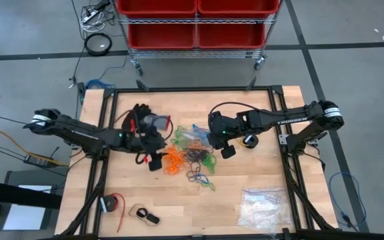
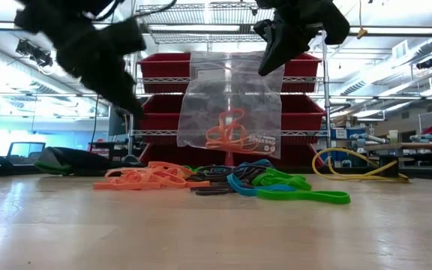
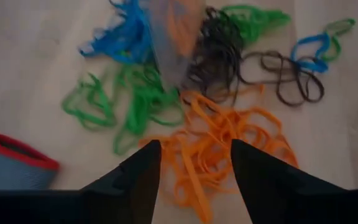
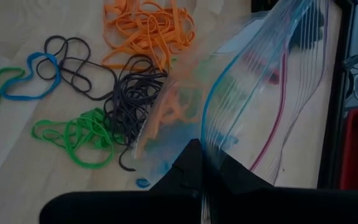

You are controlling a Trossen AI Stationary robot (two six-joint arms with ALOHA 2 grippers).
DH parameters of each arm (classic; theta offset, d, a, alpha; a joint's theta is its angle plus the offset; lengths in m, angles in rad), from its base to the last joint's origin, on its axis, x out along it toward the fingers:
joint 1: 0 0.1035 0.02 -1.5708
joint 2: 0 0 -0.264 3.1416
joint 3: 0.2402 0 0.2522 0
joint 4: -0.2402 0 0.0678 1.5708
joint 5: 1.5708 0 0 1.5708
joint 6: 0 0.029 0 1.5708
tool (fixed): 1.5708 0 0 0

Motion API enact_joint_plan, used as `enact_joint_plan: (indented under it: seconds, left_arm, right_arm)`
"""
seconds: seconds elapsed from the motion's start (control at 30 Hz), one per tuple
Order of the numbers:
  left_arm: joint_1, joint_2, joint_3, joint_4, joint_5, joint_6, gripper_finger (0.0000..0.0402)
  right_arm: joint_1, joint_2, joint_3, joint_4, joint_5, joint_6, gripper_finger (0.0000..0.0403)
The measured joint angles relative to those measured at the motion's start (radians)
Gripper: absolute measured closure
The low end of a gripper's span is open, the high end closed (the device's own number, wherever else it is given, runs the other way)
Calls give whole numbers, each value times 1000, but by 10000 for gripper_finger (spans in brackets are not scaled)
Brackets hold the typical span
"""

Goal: Sort rubber bands
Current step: Put the orange rubber band into the transparent zip bag

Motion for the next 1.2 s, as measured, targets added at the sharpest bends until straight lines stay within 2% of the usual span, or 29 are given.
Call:
enact_joint_plan:
  seconds: [0.13,0.57,0.67,0.8,0.83,1.03,1.2]
  left_arm:
    - [-19,55,-41,34,-2,-24,215]
    - [-18,248,-41,82,-64,-39,238]
    - [-18,251,-41,87,-56,-27,270]
    - [-18,249,-39,89,-30,0,372]
    - [-18,248,-39,93,-14,3,386]
    - [-18,248,-5,60,11,16,398]
    - [-18,237,84,-64,-46,69,399]
  right_arm:
    - [-2,0,0,0,-9,0,403]
    - [-1,0,0,27,-13,0,403]
    - [-1,0,0,27,-13,0,403]
    - [-1,0,0,29,-13,1,403]
    - [-1,0,0,29,-13,1,403]
    - [-1,0,0,30,-13,1,403]
    - [-1,0,0,30,-13,1,403]
